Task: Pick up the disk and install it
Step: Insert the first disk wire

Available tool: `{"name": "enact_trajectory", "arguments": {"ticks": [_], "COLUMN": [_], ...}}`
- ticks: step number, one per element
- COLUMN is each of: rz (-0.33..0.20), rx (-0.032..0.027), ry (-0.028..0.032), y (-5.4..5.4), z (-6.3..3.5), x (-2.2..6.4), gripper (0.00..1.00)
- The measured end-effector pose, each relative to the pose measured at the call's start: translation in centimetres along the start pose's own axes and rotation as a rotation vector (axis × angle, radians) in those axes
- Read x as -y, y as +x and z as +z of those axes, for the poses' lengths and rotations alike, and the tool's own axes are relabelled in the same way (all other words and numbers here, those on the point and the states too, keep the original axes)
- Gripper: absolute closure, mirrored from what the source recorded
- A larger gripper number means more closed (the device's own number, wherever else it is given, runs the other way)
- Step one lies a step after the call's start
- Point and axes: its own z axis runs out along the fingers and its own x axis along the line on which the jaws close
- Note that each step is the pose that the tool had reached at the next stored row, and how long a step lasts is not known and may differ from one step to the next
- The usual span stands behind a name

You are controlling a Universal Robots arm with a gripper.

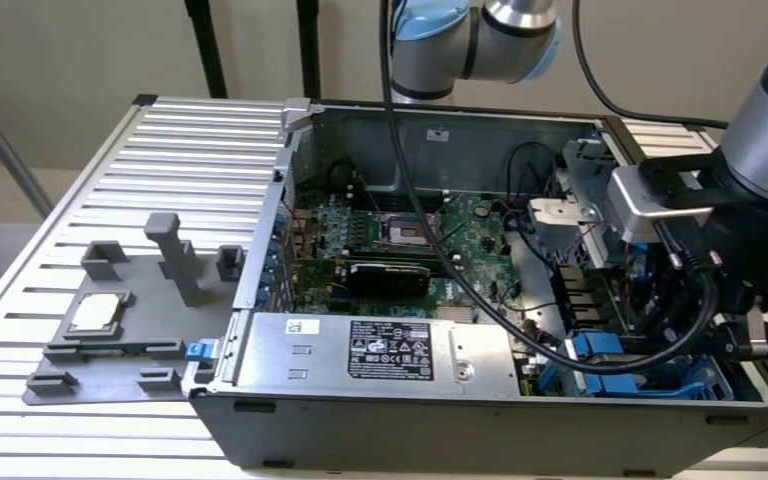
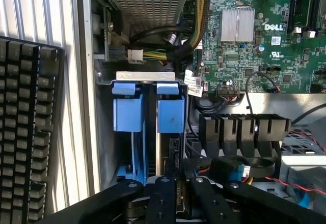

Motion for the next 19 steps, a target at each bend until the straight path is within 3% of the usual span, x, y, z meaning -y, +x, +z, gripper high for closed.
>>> {"name": "enact_trajectory", "arguments": {"ticks": [8, 14, 16, 19], "rz": [-0.001, -0.001, -0.001, -0.001], "rx": [-0.0073, -0.0068, -0.0074, -0.0076], "ry": [0.0002, 0.0002, 0.0002, 0.0002], "y": [0.02, 0.02, 0.01, 0.01], "z": [0.42, 0.54, 0.28, -0.35], "x": [-0.03, -0.05, -0.02, 0.02], "gripper": [0.83, 0.82, 0.69, 0.69]}}
